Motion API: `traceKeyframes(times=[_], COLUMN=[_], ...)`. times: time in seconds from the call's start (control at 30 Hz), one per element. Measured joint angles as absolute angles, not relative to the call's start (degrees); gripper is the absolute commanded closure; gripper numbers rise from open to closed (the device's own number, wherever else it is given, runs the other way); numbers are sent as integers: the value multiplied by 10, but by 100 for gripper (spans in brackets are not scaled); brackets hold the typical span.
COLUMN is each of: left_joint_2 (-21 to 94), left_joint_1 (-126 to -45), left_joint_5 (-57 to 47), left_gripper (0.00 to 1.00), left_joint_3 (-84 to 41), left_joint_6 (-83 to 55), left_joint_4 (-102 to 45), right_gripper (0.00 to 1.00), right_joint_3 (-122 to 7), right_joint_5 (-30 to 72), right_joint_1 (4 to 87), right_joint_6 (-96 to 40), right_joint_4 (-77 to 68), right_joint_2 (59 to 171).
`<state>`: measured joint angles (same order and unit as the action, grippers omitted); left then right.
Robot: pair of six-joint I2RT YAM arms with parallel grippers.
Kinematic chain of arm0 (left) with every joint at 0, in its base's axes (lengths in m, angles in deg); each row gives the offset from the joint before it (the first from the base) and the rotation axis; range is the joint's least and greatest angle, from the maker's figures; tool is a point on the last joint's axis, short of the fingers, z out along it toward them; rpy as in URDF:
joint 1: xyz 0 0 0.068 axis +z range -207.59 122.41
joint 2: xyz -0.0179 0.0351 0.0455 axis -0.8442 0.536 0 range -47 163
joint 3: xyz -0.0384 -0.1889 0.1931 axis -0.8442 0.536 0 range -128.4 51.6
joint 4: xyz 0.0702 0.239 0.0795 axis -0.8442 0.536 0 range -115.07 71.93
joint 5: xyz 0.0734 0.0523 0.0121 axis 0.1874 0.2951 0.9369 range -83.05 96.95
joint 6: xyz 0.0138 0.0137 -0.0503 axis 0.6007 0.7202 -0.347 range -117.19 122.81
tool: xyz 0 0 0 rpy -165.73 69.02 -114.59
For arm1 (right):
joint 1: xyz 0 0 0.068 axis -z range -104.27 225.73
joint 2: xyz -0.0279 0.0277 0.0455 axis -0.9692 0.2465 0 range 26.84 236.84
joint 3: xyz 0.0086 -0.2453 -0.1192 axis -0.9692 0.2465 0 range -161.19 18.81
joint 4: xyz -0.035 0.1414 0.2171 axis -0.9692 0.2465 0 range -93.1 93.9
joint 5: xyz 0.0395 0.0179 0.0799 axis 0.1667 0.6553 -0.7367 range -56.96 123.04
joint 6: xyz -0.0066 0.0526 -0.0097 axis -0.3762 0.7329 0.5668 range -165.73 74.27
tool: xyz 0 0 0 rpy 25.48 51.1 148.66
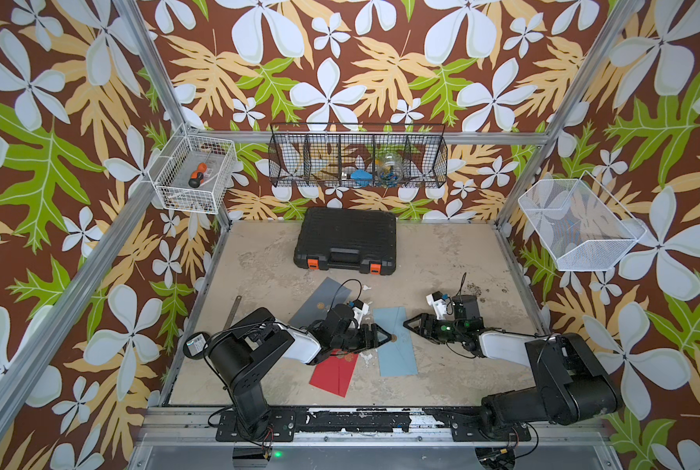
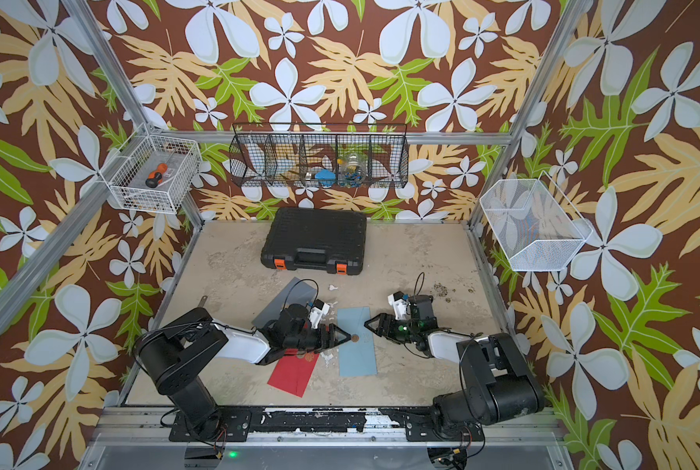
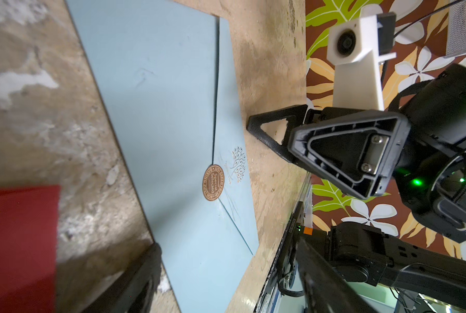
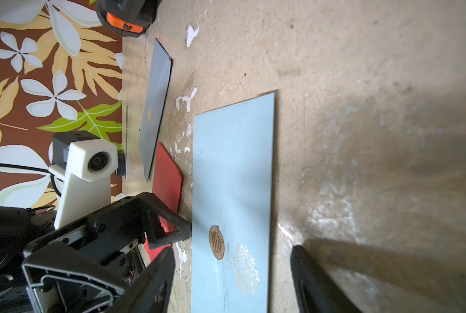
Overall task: Open the envelope
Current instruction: Pick up the envelope from the center of the board.
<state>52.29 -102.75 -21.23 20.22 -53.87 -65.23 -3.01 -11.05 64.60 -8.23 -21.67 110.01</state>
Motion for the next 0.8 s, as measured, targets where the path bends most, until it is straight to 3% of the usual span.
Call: traceKeyframes(times=[0.8], left_joint_2=[530], left_joint_1=[-1029], left_joint_5=[-204], left_gripper=[19], left_joint_3=[194], left_joint_6=[-547], left_joint_4=[-651], right_gripper=[32], right_joint_3=[-31], right_joint_5=[-158], right_joint_1=[645], right_joint_6=[-28], right_joint_4=[-274], right_joint_2=[1140])
